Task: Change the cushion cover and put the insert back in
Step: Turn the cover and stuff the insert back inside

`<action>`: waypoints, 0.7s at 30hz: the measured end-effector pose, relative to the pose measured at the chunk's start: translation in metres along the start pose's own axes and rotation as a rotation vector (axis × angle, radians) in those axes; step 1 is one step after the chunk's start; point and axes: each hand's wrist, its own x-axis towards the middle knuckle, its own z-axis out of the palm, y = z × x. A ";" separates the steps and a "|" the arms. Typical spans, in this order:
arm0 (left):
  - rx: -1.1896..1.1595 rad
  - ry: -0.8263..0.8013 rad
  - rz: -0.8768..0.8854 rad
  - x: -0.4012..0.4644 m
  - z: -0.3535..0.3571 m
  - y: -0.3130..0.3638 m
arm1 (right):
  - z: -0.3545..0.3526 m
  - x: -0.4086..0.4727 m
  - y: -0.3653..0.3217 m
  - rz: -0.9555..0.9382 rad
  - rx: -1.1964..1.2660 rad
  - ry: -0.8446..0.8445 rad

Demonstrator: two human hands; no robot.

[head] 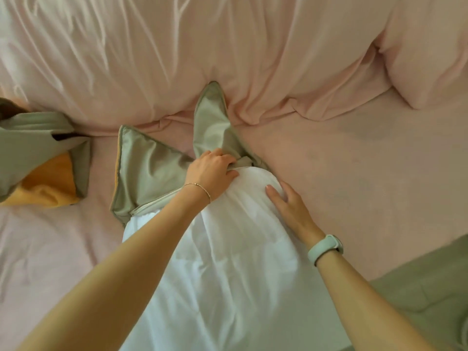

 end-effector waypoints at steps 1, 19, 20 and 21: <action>0.016 0.005 0.000 0.001 -0.003 0.000 | 0.005 -0.004 -0.002 -0.034 0.008 0.004; -0.258 0.400 -0.024 -0.076 -0.099 -0.080 | 0.150 -0.030 -0.110 -0.789 -0.577 -0.152; -0.253 0.391 -0.006 -0.086 -0.100 -0.085 | 0.161 -0.022 -0.114 -0.791 -0.585 -0.172; -0.236 0.374 0.004 -0.096 -0.098 -0.091 | 0.170 -0.014 -0.117 -0.795 -0.580 -0.210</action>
